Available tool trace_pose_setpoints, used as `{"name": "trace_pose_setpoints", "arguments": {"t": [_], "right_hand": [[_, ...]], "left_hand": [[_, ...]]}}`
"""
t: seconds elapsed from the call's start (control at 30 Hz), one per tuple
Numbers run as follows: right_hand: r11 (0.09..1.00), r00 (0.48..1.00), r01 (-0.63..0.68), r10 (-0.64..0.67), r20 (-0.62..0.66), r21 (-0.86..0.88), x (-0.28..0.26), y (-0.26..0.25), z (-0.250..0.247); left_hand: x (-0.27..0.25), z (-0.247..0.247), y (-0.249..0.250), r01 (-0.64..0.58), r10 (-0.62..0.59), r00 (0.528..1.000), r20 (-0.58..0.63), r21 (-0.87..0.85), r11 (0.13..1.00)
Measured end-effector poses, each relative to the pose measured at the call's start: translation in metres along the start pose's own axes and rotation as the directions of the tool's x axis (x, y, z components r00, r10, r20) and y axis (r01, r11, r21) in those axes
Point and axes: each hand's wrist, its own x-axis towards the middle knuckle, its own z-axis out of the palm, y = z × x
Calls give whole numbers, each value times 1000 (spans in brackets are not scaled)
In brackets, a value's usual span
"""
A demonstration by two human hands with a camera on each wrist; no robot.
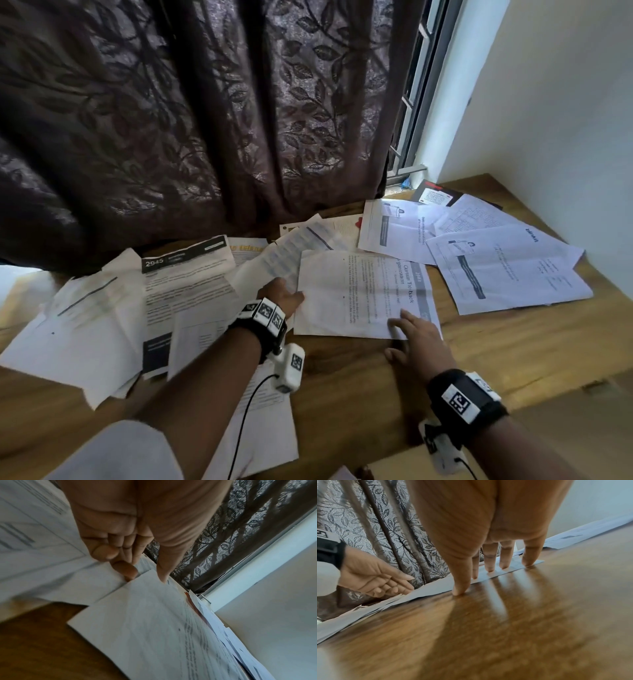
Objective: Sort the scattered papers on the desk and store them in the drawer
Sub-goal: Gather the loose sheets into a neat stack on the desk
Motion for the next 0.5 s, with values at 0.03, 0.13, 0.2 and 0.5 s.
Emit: {"name": "trace_pose_setpoints", "arguments": {"t": [0.03,0.13,0.2,0.5], "right_hand": [[1000,1000,7,-7,-10,2,0,-1,0],[1000,1000,16,-16,-22,-3,-1,0,0],[1000,1000,16,-16,-15,4,-2,0,-1],[942,994,65,-34,-101,328,-17,-16,-10]], "left_hand": [[5,1,4,25,-25,1000,8,-30,999],[15,7,15,35,-35,999,-1,-75,997],[15,11,18,-15,13,999,-41,-43,999],[-14,-3,8,-49,9,986,-169,-231,972]]}}
